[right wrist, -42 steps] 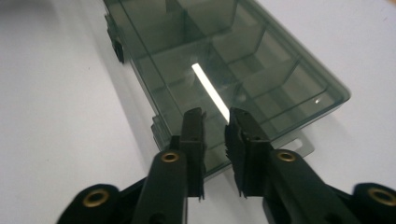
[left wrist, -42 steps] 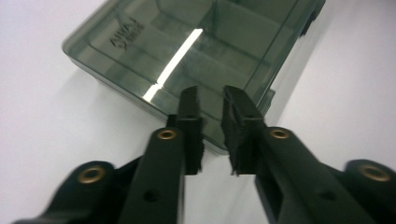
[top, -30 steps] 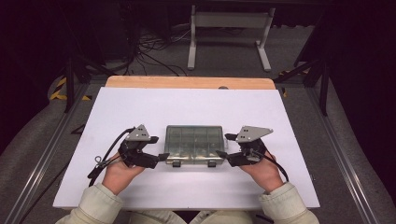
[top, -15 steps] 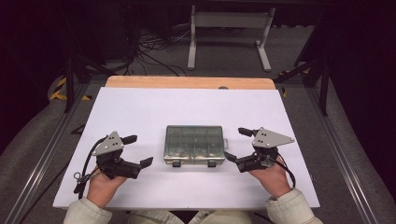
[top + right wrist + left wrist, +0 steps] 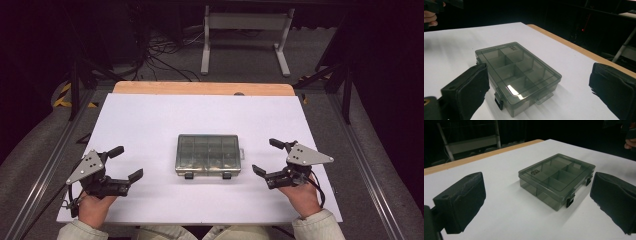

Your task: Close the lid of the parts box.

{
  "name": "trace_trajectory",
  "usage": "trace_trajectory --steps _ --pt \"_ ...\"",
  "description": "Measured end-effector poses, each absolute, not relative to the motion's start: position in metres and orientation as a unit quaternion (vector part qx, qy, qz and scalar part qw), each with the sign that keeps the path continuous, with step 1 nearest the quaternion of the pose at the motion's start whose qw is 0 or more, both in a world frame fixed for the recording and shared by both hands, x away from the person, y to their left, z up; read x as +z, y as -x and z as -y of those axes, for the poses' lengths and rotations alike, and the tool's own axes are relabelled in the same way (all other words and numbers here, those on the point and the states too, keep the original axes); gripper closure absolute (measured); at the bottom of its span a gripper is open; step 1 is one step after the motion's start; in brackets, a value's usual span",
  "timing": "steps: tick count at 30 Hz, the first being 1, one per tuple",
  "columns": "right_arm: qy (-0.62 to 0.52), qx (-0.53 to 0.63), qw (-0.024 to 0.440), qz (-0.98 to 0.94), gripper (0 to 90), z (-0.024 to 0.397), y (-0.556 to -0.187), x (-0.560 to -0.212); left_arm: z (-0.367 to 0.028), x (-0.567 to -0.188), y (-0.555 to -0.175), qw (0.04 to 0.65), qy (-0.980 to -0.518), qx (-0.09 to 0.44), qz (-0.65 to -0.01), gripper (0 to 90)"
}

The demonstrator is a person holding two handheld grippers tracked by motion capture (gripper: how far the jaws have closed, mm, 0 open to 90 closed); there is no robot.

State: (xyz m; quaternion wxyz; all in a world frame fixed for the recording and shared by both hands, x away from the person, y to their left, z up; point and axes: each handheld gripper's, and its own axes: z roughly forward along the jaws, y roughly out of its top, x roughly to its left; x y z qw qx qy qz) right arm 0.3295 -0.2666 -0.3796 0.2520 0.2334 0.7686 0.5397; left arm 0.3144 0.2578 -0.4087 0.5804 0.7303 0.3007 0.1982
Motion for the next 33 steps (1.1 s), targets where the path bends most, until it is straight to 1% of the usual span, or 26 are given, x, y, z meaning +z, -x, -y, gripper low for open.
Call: trace_trajectory --steps 6,12,18,20,22,25,29,33 --pt "-0.239 0.545 0.278 -0.754 2.2 0.276 -0.324 -0.385 -0.271 -0.420 -0.309 0.589 -0.717 0.217 -0.303 3.0" --pt "-0.250 0.548 0.277 -0.749 2.0 0.286 -0.323 -0.392 -0.274 -0.428 -0.304 0.582 -0.718 0.241 -0.297 2.8" --pt "-0.252 0.546 0.280 -0.748 1.3 0.292 -0.323 -0.403 -0.280 -0.436 -0.303 0.590 -0.707 0.248 -0.301 2.7" --pt "-0.254 0.544 0.279 -0.749 1.3 0.293 -0.323 -0.406 -0.283 -0.441 -0.303 0.590 -0.707 0.259 -0.293 2.3" --pt "-0.255 0.545 0.281 -0.748 1.2 0.293 -0.323 -0.407 -0.285 -0.443 -0.304 0.589 -0.711 0.254 -0.290 2.3" --pt "-0.258 0.545 0.277 -0.748 1.1 0.295 -0.323 -0.410 -0.289 -0.444 -0.305 0.598 -0.697 0.246 -0.310 1.7" --pt "-0.263 0.543 0.274 -0.749 1.0 0.295 -0.325 -0.411 -0.290 -0.446 -0.305 0.594 -0.697 0.237 -0.324 1.6" --pt "-0.263 0.545 0.276 -0.747 1.0 0.295 -0.325 -0.411 -0.292 -0.446 -0.306 0.603 -0.688 0.235 -0.329 1.4"
